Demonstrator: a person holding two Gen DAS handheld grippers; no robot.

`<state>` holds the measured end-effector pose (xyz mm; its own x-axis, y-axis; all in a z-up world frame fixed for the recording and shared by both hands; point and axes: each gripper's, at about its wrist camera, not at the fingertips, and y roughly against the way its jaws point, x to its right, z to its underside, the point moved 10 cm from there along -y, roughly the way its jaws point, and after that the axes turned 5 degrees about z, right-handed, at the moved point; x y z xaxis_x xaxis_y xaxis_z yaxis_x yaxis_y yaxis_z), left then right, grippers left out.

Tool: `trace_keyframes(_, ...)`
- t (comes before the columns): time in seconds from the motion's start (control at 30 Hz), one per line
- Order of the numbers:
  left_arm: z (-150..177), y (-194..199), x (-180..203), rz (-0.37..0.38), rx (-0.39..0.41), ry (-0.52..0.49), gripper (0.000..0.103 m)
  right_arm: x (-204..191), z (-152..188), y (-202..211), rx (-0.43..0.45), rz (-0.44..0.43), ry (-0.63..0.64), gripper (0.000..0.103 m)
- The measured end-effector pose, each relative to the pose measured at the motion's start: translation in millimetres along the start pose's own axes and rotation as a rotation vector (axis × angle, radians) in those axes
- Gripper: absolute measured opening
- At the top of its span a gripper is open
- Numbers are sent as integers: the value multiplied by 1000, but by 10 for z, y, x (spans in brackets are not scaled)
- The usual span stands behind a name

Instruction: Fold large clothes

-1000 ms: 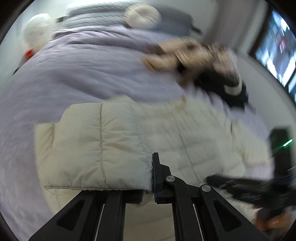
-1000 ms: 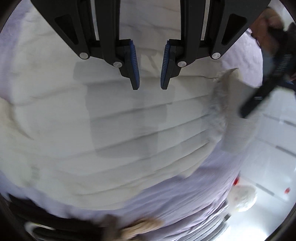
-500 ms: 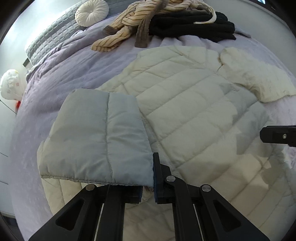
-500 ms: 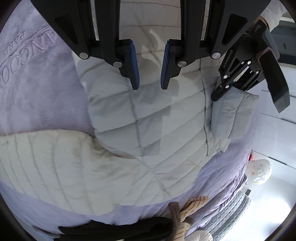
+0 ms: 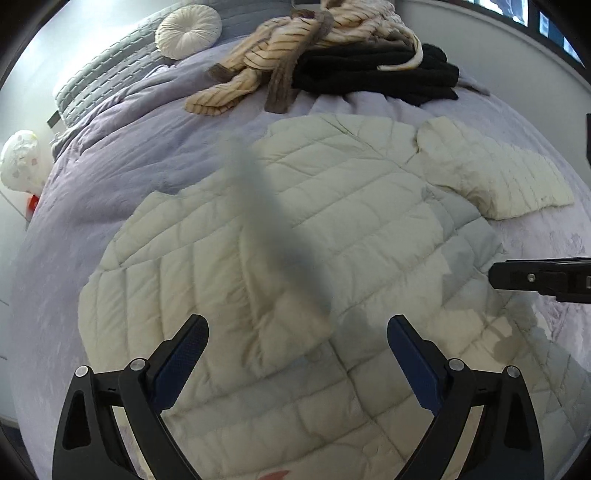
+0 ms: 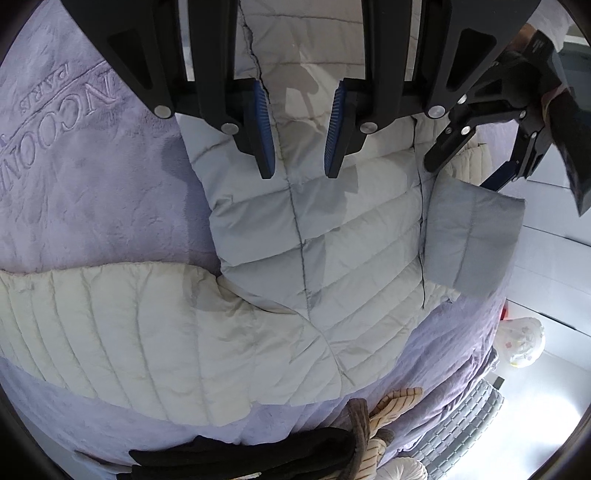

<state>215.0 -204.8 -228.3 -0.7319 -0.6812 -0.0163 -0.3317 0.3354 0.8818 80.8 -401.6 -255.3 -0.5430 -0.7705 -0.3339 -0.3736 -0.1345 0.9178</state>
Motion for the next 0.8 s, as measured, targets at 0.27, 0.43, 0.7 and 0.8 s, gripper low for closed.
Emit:
trace_keyframes(0.27, 236, 669, -1037, -54, 174, 270, 97, -427, -30, 49, 25, -25, 95, 80)
trace_keyframes(0.43, 588, 646, -2141, -239, 145, 501, 97, -783, -81, -210, -16, -85, 105, 80)
trace_keyframes(0.7, 962, 285, -2735, -312, 68, 610, 97, -1098, -222, -512, -22, -128, 107, 9)
trace_keyframes(0.8, 909, 163, -2644, -298, 61, 569, 97, -1188, -351, -432, 60, -20, 252, 8)
